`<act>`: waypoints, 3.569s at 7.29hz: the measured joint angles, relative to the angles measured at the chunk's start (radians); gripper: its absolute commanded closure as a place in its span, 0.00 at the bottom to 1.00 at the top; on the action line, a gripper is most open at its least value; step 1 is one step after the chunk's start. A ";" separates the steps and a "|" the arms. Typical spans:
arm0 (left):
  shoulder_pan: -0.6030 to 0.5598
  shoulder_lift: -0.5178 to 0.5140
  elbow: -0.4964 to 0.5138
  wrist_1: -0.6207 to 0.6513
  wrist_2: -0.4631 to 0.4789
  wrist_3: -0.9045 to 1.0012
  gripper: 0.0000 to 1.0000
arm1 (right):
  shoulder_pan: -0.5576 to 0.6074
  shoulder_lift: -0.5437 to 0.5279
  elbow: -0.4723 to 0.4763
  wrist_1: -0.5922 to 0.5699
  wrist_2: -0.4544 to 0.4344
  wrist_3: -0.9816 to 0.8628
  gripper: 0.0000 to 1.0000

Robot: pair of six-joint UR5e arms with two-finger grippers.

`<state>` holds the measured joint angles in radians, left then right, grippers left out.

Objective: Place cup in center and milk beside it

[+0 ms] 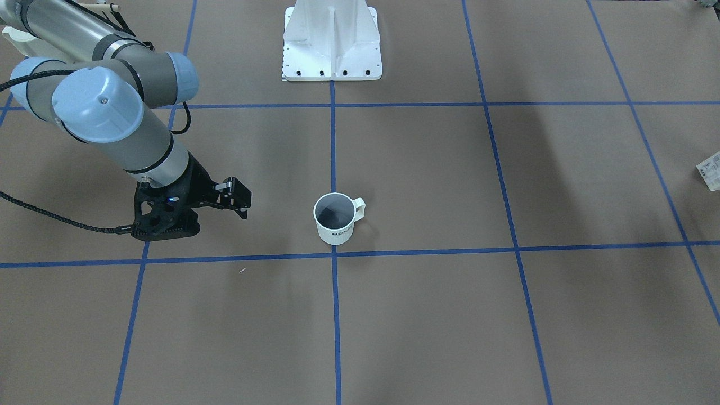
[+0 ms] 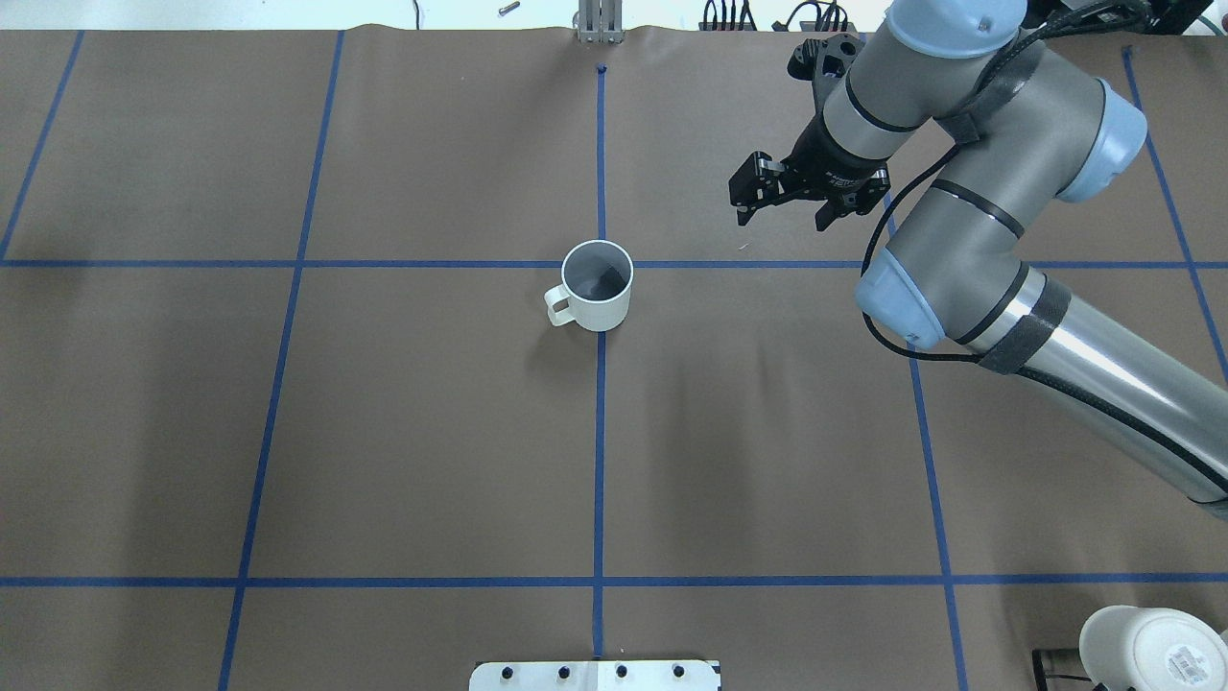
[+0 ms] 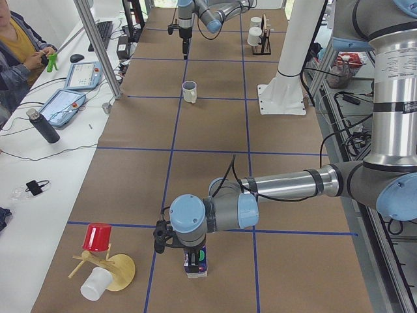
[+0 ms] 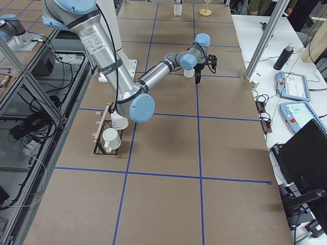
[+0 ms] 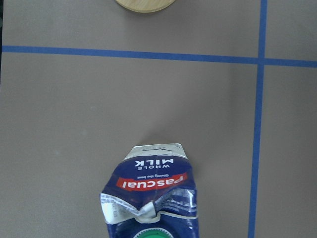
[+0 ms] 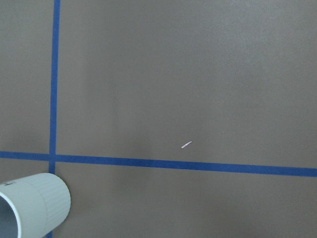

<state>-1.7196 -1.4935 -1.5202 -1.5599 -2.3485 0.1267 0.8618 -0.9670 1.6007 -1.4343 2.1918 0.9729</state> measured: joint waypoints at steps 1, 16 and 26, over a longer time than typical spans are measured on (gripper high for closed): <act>0.000 0.000 0.007 -0.005 0.000 -0.006 0.02 | -0.001 0.000 0.000 0.000 -0.002 0.001 0.00; 0.017 -0.001 0.153 -0.303 -0.068 -0.286 0.02 | -0.047 -0.021 0.024 0.002 -0.065 0.008 0.00; 0.042 0.005 0.141 -0.301 -0.073 -0.294 0.47 | -0.066 -0.016 0.034 0.001 -0.066 0.012 0.00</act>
<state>-1.6780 -1.4889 -1.3794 -1.8608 -2.4216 -0.1674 0.7956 -0.9835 1.6345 -1.4330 2.1260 0.9854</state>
